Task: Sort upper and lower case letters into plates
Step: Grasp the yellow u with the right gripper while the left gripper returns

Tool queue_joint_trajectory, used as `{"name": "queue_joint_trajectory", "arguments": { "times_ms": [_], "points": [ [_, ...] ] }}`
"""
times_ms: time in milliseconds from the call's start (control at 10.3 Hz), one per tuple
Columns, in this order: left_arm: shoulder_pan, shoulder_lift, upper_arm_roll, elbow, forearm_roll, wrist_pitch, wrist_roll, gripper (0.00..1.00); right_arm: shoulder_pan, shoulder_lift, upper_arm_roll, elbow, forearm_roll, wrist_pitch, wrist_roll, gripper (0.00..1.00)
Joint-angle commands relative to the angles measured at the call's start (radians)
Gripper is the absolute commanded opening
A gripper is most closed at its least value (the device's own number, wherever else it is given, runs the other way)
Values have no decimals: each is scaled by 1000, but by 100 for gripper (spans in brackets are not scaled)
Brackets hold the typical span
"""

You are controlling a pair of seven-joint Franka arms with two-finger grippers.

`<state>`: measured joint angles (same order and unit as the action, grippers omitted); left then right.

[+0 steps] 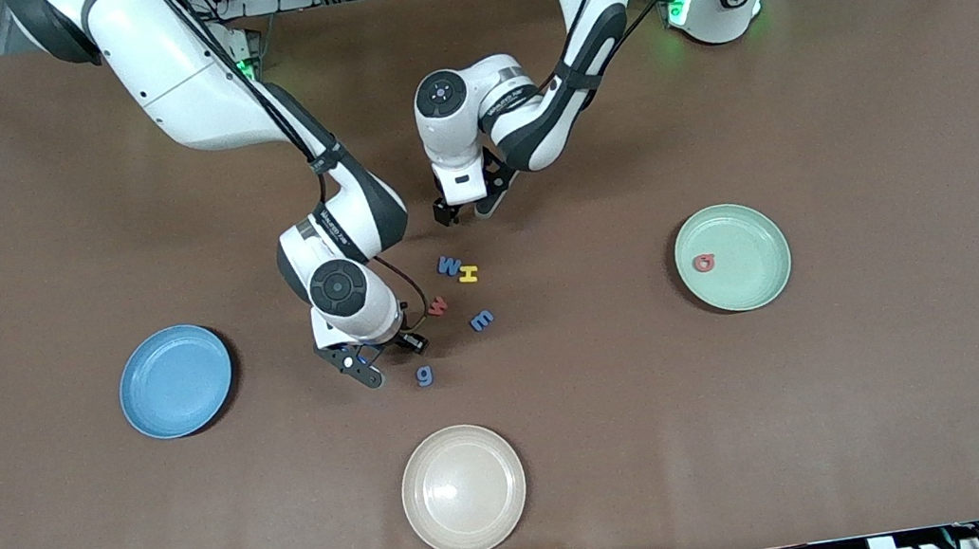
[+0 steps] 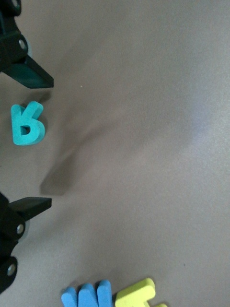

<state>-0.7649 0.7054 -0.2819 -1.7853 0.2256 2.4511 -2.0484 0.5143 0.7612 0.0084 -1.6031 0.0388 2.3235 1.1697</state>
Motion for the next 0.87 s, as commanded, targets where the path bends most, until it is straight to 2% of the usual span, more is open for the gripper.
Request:
{"name": "queue_joint_trajectory", "arguments": {
  "times_ms": [0, 291, 485, 680, 777],
  "points": [
    [-14, -7, 12, -20, -6, 20, -27, 90, 4, -31, 1, -37, 18, 0, 13, 0],
    [-17, -7, 10, -17, -6, 20, -27, 88, -5, -58, -1, -35, 16, -10, 4, 0],
    [-17, -7, 10, -16, -9, 20, -29, 87, -51, -98, -5, -35, 15, -36, -65, 0],
    [-19, -7, 10, -10, -9, 20, -47, 82, -123, -146, -5, -35, 15, -117, -190, 0],
    [-21, -7, 10, -9, -9, 20, -47, 74, -172, -172, -5, -35, 15, -177, -279, 0]
  ]
}}
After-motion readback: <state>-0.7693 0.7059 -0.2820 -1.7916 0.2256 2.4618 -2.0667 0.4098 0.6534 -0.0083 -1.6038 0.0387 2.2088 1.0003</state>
